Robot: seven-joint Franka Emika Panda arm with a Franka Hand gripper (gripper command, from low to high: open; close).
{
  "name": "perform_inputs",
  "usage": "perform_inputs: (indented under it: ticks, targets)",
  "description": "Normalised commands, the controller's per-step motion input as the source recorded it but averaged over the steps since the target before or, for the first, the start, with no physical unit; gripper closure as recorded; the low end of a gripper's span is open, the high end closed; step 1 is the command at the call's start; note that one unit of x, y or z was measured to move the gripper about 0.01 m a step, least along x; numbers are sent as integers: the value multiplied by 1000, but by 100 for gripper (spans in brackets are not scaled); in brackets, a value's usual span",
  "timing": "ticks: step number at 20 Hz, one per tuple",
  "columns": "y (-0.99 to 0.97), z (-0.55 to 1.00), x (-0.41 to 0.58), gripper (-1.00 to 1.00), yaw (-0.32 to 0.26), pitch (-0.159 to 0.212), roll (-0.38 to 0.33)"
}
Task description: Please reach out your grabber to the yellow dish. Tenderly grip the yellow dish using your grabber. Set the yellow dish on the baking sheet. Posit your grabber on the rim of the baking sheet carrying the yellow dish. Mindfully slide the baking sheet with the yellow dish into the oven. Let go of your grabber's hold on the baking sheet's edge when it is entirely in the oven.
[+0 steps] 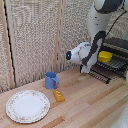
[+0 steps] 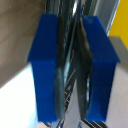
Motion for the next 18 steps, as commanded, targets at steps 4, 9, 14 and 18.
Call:
perform_inputs:
  ticks: [4,9,14,18]
  targets:
    - [-328,664,186,100,-33,93,156]
    - [-357,724,224,100,-42,65,140]
    - [-443,847,367,100,-46,2,108]
    - [-905,759,109,100,-16,-2,111]
